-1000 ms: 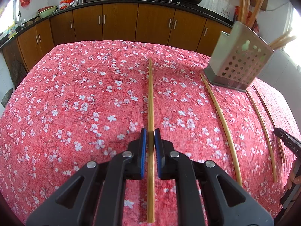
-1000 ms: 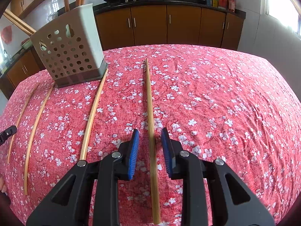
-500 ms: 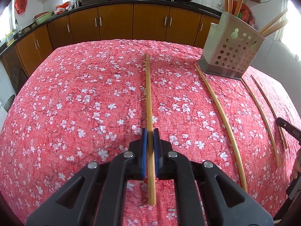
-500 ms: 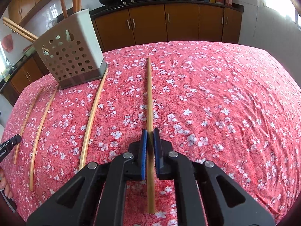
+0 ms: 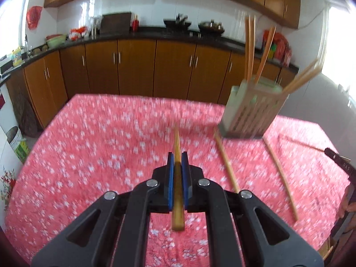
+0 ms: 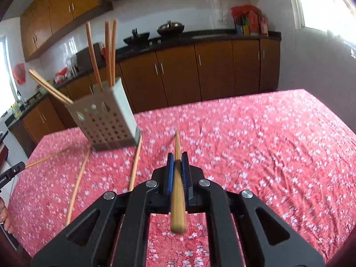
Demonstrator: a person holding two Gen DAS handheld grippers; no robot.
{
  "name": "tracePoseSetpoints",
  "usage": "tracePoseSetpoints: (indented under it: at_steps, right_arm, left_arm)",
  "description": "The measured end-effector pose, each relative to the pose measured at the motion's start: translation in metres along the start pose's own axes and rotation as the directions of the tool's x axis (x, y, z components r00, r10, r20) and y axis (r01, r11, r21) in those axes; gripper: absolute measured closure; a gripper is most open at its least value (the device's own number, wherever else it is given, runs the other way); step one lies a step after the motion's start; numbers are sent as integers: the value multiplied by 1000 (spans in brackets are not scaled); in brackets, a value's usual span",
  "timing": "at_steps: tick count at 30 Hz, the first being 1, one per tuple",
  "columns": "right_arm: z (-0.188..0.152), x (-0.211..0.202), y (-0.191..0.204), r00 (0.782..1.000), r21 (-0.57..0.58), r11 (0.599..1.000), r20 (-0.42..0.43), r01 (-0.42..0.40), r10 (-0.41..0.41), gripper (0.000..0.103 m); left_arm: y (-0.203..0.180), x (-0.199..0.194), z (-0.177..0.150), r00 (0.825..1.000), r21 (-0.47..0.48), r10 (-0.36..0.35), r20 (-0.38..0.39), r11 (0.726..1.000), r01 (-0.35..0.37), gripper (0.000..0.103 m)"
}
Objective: Organize utensils
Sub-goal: 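Lift both chopsticks upright and carry them above the holder with both tools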
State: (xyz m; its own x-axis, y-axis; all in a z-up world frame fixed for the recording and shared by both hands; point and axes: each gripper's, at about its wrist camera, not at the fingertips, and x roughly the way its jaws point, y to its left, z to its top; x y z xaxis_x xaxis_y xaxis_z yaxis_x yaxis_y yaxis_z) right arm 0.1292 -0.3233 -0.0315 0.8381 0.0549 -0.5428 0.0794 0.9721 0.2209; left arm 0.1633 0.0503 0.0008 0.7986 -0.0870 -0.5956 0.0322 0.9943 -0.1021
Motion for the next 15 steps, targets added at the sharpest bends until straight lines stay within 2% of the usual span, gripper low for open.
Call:
tracePoseSetpoints:
  at_steps: [7, 15]
  right_arm:
    - [13, -8, 4, 998, 4, 1000, 55, -3, 3, 95]
    - [18, -10, 8, 996, -2, 1000, 84, -10, 10, 95]
  left_arm:
    - [1, -23, 26, 996, -38, -19, 87, 999, 22, 95]
    - [6, -29, 34, 994, -33, -14, 108, 999, 18, 95]
